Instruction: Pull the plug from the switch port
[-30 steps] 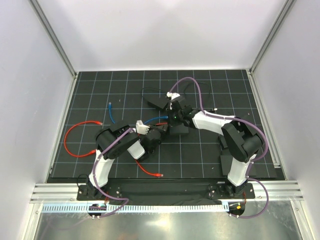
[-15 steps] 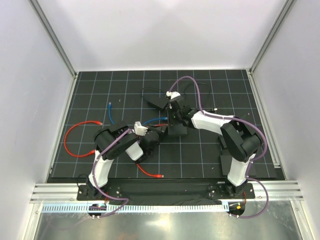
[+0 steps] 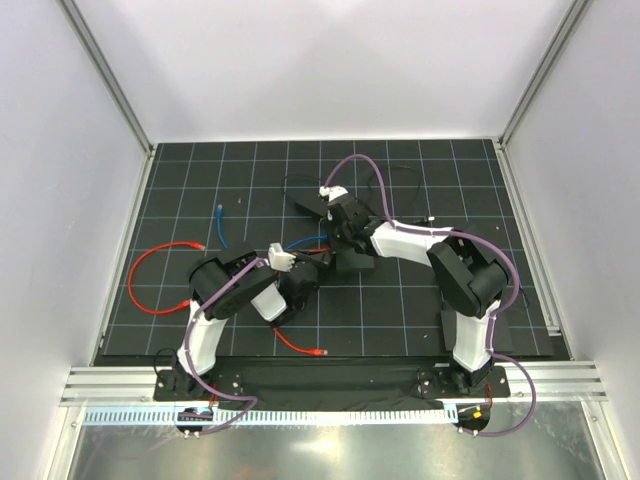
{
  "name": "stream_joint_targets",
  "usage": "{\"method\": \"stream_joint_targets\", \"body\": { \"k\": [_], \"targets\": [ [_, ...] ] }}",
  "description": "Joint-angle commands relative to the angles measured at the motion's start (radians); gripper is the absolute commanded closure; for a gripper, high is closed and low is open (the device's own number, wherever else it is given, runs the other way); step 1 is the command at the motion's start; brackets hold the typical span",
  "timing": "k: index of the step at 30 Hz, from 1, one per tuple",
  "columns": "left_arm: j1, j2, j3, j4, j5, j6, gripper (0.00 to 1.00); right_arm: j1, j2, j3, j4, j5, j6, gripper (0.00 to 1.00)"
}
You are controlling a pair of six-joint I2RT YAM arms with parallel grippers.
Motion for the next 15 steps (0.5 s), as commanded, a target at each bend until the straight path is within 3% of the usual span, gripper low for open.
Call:
{"method": "stream_joint_targets", "body": {
  "k": [1, 15],
  "targets": [
    [0.007, -0.013, -0.026, -0.070, -0.058, 0.018, 1.00, -0.007, -0.020, -0.008, -0.045, 0.094, 0.008, 0.91],
    [0.025, -0.074, -0.086, -0.053, -0.090, 0.024, 1.00, -0.005, -0.010, -0.019, -0.027, 0.115, 0.008, 0.91]
  ]
}}
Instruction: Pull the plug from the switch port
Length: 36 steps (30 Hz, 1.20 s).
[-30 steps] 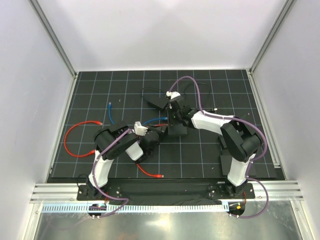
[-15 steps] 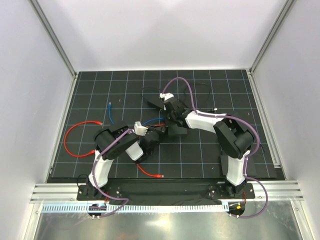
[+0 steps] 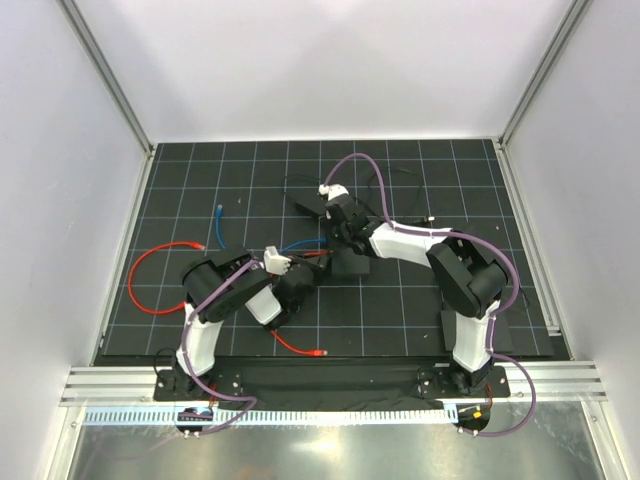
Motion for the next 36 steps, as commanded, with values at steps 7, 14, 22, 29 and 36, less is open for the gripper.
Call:
{"method": "stream_joint_targets", "body": {
  "k": [7, 14, 22, 29, 36],
  "targets": [
    [0.025, 0.057, 0.059, -0.035, -0.037, 0.028, 1.00, 0.000, 0.012, -0.003, -0.077, 0.028, -0.052, 0.92],
    [0.042, 0.048, 0.050, -0.038, -0.051, 0.043, 1.00, 0.020, 0.004, -0.009, -0.160, 0.089, -0.077, 0.93],
    [0.091, -0.021, -0.018, -0.050, -0.094, 0.035, 1.00, 0.024, 0.029, 0.006, -0.235, 0.114, -0.133, 0.98],
    [0.119, -0.046, -0.036, -0.050, -0.093, 0.057, 1.00, 0.030, 0.070, 0.041, -0.274, 0.112, -0.159, 0.99],
    [0.117, -0.032, -0.013, -0.044, -0.045, 0.071, 1.00, 0.056, 0.096, 0.061, -0.277, 0.069, -0.187, 0.99]
  ]
}}
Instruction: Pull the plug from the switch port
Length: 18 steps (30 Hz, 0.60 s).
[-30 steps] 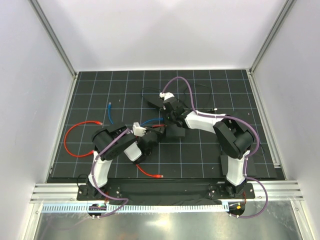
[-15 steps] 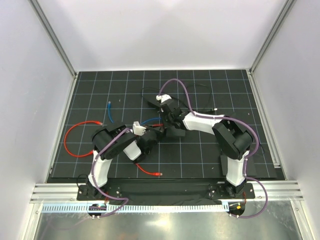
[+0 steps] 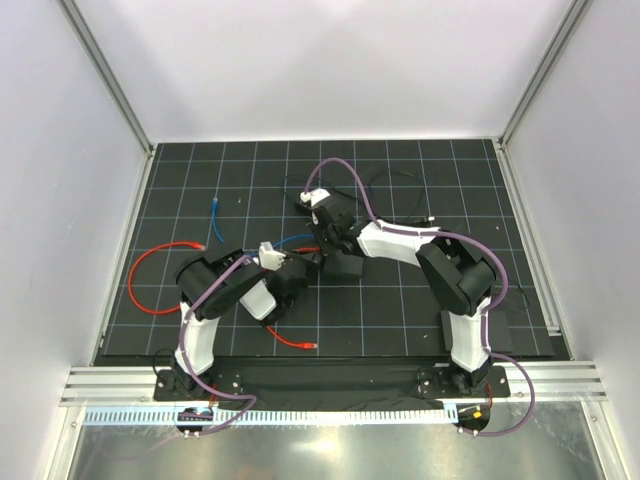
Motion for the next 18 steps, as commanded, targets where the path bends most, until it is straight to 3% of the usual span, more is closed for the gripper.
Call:
{"method": "stream_joint_targets", "body": {
  "k": [1, 18],
  "targets": [
    [0.047, -0.015, -0.010, -0.035, -0.118, 0.051, 1.00, 0.003, 0.013, -0.044, -0.167, 0.046, -0.050, 0.99],
    [0.124, -0.094, -0.074, -0.042, -0.133, 0.070, 1.00, 0.017, 0.119, 0.036, -0.312, 0.051, -0.107, 0.99]
  ]
}}
